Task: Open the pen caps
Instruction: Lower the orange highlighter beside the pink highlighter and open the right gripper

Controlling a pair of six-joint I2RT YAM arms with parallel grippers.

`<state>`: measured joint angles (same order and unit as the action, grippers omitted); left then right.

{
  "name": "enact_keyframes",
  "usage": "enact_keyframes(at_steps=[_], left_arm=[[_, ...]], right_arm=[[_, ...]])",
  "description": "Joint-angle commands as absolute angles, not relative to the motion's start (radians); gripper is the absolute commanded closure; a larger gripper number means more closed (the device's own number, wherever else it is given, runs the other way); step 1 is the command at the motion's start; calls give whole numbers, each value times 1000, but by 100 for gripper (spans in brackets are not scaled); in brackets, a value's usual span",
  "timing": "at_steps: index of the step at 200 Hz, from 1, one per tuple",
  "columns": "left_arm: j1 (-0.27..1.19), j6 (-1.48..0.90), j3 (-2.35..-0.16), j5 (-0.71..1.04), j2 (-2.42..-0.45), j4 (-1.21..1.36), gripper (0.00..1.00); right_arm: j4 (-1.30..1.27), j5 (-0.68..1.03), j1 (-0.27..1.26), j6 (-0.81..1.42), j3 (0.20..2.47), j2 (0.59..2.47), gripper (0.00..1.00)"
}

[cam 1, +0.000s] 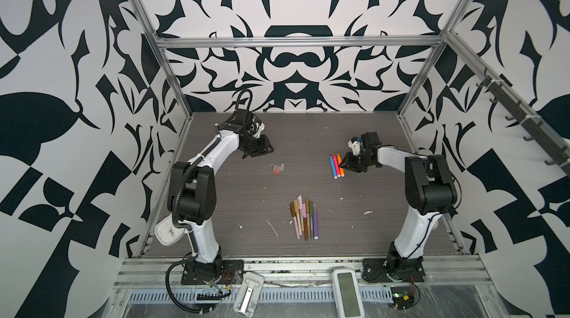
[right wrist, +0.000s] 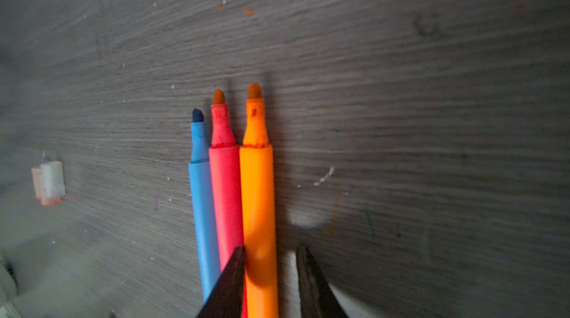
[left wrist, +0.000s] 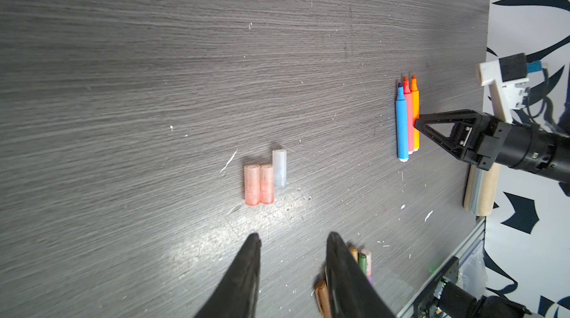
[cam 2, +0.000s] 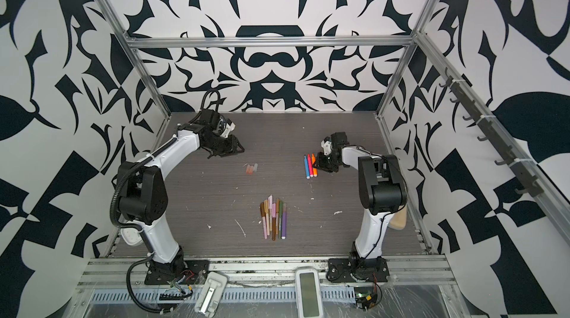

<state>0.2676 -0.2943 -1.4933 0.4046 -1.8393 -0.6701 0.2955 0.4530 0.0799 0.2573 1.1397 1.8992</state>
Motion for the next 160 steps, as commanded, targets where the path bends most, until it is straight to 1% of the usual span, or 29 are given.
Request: enact_keyframes(at_steps=[1, 72, 145, 160], left_arm=[[264, -301, -1480, 425, -1821, -686, 61], [263, -304, -1479, 431, -1825, -681, 61], [263, -306, -1479, 437, -1828, -683, 61], [264, -306, -1479, 438, -1829, -683, 61]], right_arm=[[304, 479, 78, 256, 1168, 1874, 63], [281, 567, 75, 286, 1180, 1896, 63], [290, 574, 75, 290, 1192, 1913, 63], [291, 567, 76, 290, 1192, 1908, 61]])
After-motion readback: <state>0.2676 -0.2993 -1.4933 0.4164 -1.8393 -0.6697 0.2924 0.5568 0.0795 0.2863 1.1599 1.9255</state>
